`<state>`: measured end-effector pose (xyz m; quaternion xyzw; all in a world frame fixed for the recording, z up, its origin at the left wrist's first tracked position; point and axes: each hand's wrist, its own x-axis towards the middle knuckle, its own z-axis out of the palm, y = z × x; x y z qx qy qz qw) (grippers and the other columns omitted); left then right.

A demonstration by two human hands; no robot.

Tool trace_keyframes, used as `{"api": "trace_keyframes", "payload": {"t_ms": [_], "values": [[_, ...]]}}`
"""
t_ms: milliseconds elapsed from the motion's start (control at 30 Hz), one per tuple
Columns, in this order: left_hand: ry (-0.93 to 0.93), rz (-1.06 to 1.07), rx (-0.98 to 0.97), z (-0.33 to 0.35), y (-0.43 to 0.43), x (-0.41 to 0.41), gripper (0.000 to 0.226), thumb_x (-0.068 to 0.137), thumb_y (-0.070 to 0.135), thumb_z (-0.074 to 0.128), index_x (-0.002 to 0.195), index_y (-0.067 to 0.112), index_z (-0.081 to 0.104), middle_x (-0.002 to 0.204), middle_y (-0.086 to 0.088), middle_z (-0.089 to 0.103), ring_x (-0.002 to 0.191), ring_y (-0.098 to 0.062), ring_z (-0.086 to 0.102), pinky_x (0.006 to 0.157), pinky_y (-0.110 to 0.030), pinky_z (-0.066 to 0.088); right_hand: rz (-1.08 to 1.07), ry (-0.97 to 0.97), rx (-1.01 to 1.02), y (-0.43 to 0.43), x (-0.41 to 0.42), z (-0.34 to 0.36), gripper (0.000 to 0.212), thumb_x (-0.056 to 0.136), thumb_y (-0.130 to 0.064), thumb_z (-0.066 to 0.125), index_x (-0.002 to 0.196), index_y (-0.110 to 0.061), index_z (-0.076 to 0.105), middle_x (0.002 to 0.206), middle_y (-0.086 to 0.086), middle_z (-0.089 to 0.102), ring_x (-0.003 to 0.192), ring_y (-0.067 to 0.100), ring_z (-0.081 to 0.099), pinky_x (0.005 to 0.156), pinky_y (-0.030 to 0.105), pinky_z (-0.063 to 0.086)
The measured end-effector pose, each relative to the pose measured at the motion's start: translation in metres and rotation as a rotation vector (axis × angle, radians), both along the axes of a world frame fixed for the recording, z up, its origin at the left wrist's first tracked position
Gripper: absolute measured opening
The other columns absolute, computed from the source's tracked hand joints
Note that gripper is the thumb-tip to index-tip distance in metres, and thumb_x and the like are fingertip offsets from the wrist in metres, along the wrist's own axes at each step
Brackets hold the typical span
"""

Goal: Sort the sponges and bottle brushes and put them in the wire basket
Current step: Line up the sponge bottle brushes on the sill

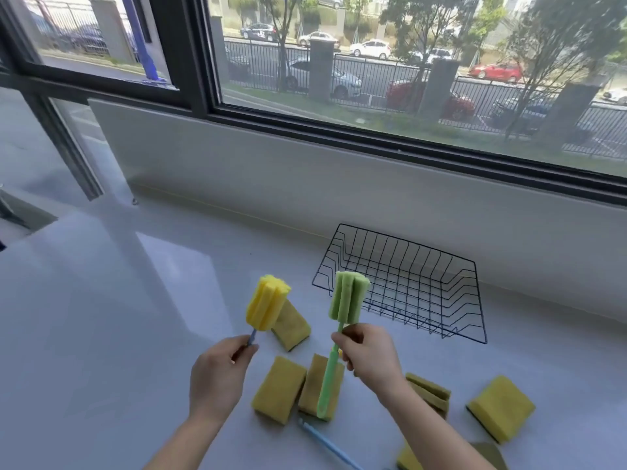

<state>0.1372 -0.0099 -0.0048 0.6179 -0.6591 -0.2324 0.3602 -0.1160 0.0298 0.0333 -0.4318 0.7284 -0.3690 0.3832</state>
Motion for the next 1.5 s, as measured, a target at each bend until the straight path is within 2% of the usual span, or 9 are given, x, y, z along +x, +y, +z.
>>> {"api": "trace_keyframes", "payload": {"t_ms": [333,533,733,867,933,1067,1200,1300,1500], "values": [[-0.087,0.205,0.298,-0.034,0.000,0.092,0.022,0.088,0.026,0.068,0.067,0.021,0.069,0.066,0.001,0.056,0.065,-0.013,0.054,0.058,-0.034,0.041,0.281,0.153,0.125,-0.043,0.112,-0.024,0.029,0.087,-0.035,0.070,0.075,-0.009,0.071,0.067,0.009,0.073,0.067,0.028,0.072,0.063,0.043,0.058],[-0.100,0.262,0.451,-0.045,-0.016,0.112,0.030,0.084,0.025,0.070,0.061,0.008,0.064,0.050,-0.003,0.051,0.054,-0.021,0.049,0.051,-0.032,0.029,0.382,0.316,0.195,-0.066,0.161,-0.033,0.041,0.091,-0.035,0.067,0.069,0.000,0.069,0.058,0.009,0.063,0.057,0.031,0.066,0.060,0.044,0.059],[-0.119,0.276,0.487,-0.053,-0.025,0.109,0.039,0.082,0.024,0.070,0.050,0.016,0.049,0.046,0.001,0.045,0.051,-0.020,0.047,0.048,-0.031,0.029,0.477,0.492,0.297,-0.081,0.180,-0.045,0.036,0.088,-0.032,0.066,0.063,-0.007,0.067,0.053,0.007,0.062,0.040,0.021,0.056,0.055,0.039,0.061],[-0.116,0.269,0.513,-0.061,-0.021,0.107,0.025,0.083,0.028,0.069,0.061,0.021,0.060,0.054,0.004,0.054,0.061,-0.020,0.055,0.055,-0.031,0.041,0.507,0.525,0.337,-0.086,0.188,-0.053,0.032,0.087,-0.030,0.065,0.064,-0.007,0.067,0.051,0.006,0.063,0.039,0.021,0.057,0.058,0.039,0.063],[-0.103,0.268,0.492,-0.060,-0.020,0.107,0.009,0.083,0.033,0.069,0.080,0.024,0.071,0.067,0.006,0.064,0.073,-0.019,0.061,0.064,-0.030,0.047,0.520,0.531,0.337,-0.085,0.190,-0.055,0.033,0.088,-0.032,0.065,0.064,-0.010,0.064,0.052,0.006,0.065,0.042,0.022,0.059,0.061,0.039,0.064],[-0.113,0.295,0.485,-0.061,-0.016,0.107,0.036,0.083,0.040,0.069,0.113,0.022,0.068,0.092,0.002,0.067,0.092,-0.020,0.063,0.076,-0.029,0.046,0.531,0.531,0.309,-0.083,0.188,-0.057,0.037,0.089,-0.038,0.066,0.066,-0.010,0.066,0.066,0.012,0.074,0.064,0.031,0.072,0.068,0.045,0.064],[-0.097,0.313,0.481,-0.056,-0.010,0.110,0.042,0.082,0.033,0.068,0.122,0.021,0.061,0.092,0.003,0.058,0.083,-0.016,0.056,0.073,-0.029,0.044,0.540,0.535,0.262,-0.081,0.184,-0.055,0.030,0.090,-0.032,0.063,0.068,-0.012,0.059,0.074,0.019,0.074,0.070,0.036,0.072,0.067,0.044,0.063],[-0.116,0.312,0.479,-0.051,-0.006,0.107,0.045,0.082,0.029,0.065,0.126,0.023,0.057,0.105,0.000,0.056,0.090,-0.020,0.058,0.075,-0.031,0.046,0.534,0.545,0.221,-0.078,0.178,-0.054,0.027,0.089,-0.028,0.062,0.071,-0.009,0.060,0.080,0.017,0.073,0.075,0.033,0.071,0.061,0.037,0.055],[-0.377,0.231,0.315,-0.041,0.001,0.097,0.042,0.084,0.029,0.063,0.124,0.019,0.059,0.113,-0.007,0.055,0.103,-0.028,0.056,0.078,-0.038,0.048,0.503,0.513,0.149,-0.069,0.167,-0.051,0.020,0.089,-0.025,0.062,0.088,-0.008,0.071,0.085,0.007,0.075,0.082,0.026,0.068,0.072,0.040,0.057]]}}
